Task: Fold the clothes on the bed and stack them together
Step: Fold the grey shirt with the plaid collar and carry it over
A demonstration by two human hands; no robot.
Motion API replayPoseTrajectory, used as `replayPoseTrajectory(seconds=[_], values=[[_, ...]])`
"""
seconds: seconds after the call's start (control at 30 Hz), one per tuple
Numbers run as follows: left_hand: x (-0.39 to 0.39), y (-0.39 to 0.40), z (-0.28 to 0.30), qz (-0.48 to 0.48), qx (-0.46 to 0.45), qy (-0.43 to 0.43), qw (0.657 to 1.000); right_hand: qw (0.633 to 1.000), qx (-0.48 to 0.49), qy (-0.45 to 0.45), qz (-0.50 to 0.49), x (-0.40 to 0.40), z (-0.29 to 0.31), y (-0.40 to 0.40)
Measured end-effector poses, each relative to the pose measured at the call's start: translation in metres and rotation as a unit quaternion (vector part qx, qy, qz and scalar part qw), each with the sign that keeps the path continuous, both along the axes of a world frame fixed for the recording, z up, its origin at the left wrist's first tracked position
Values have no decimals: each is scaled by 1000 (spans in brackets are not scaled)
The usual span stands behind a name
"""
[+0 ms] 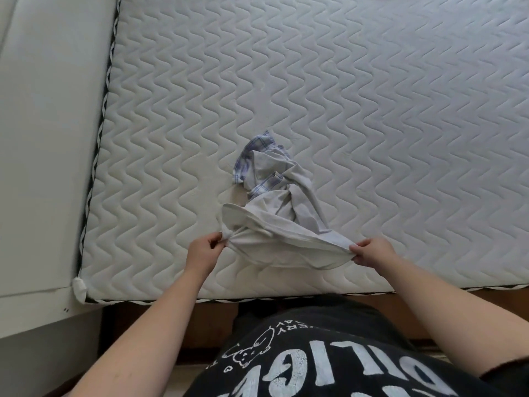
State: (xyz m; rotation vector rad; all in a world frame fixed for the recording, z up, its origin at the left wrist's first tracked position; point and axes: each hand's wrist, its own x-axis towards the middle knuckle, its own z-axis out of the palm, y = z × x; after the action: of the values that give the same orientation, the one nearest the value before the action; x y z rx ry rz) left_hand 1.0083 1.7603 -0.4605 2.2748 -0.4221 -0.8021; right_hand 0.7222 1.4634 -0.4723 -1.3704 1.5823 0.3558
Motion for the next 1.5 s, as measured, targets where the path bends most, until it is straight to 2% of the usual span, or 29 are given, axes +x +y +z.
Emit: replayPoseTrajectory(seconds=[0.1,0.17,0.23,0.33,0.37,0.47,0.53,0.63,0.73,0.8,0.9,1.0,1.13,1.27,1.5], values=[[-1,-5,-1,-65,69,37,995,1000,13,2,-27,7,-1,3],[0,-7,-2,-39,77,112,990,999,25,21,-11,8,-4,6],[4,-10,-5,31,68,163,984,999,44,28,-7,7,-7,8],[10,-16,-6,195,43,245,949,996,77,13,-37,8,-8,9],[11,-19,-9,207,45,257,943,995,88,2,-47,10,-6,9],[16,-25,-10,189,69,272,941,989,109,-51,-90,21,1,4],[20,-31,-8,152,137,267,942,985,102,-96,-101,27,5,0],[25,-37,-8,40,251,221,942,981,80,-147,-94,31,7,-3],[30,-36,-15,39,268,217,938,977,53,-170,-121,32,6,-8],[34,-39,-16,78,243,210,944,973,40,-174,-146,33,5,-13],[45,-61,-8,119,131,178,968,966,29,-187,-177,42,7,-26],[69,-97,14,117,43,158,980,949,28,-218,-225,65,18,-53],[125,-159,61,79,-21,99,992,918,8,-285,-277,119,51,-112],[198,-219,130,93,-67,50,992,884,-32,-361,-297,185,116,-187],[309,-290,298,151,-171,-25,973,827,-84,-460,-311,275,267,-310]])
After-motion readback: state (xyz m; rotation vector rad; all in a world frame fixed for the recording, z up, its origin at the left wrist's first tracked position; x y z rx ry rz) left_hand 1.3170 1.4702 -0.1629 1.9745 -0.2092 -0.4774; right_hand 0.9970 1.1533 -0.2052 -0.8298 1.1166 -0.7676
